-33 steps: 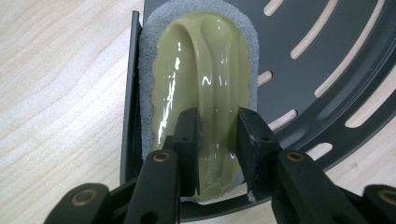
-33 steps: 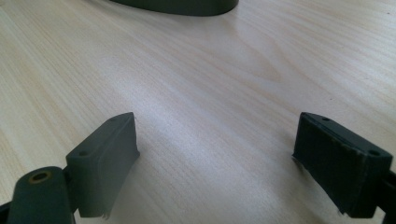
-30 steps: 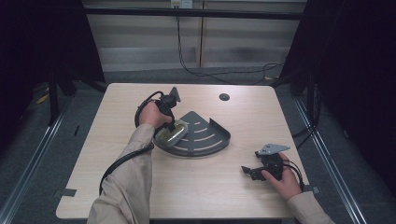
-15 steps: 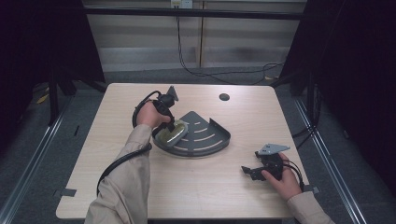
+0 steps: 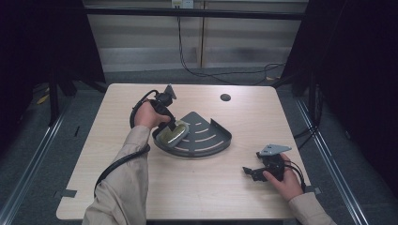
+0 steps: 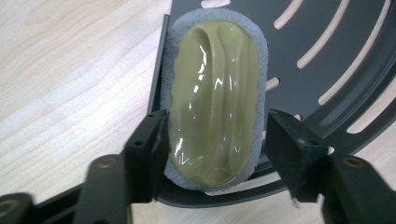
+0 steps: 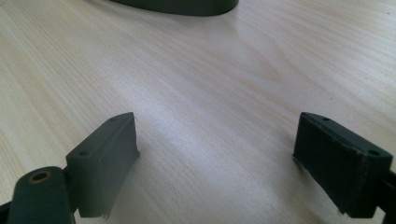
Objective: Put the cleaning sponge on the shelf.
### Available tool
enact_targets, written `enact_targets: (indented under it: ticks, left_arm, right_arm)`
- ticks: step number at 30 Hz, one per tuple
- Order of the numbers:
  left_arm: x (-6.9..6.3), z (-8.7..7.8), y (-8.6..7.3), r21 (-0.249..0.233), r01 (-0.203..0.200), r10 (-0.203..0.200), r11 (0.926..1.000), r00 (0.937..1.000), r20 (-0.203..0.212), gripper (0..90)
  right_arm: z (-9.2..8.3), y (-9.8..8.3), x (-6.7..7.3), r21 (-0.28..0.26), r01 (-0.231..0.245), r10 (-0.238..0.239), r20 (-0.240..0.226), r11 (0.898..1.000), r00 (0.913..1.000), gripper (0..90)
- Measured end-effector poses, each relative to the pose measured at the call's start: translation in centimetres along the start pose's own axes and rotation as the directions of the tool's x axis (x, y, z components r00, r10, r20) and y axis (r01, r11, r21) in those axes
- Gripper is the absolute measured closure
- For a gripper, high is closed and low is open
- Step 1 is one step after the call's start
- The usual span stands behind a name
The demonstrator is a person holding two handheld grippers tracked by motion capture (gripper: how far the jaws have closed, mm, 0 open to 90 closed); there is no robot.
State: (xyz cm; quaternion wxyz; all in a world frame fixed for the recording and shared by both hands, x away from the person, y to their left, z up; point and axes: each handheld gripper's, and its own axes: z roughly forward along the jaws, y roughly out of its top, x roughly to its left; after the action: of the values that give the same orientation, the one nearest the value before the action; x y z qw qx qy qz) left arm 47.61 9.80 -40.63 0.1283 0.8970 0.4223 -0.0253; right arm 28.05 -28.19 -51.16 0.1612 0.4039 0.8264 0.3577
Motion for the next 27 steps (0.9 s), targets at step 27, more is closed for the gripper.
enact_targets:
  ticks: [27]
  left_arm:
    - [0.7,-2.7,-2.5,-0.043,0.028,-0.028,0.9987,0.9996,-0.002,31.6]
  right_arm:
    - [0.0,0.0,0.0,0.001,0.002,-0.002,0.002,1.0,1.0,12.9]
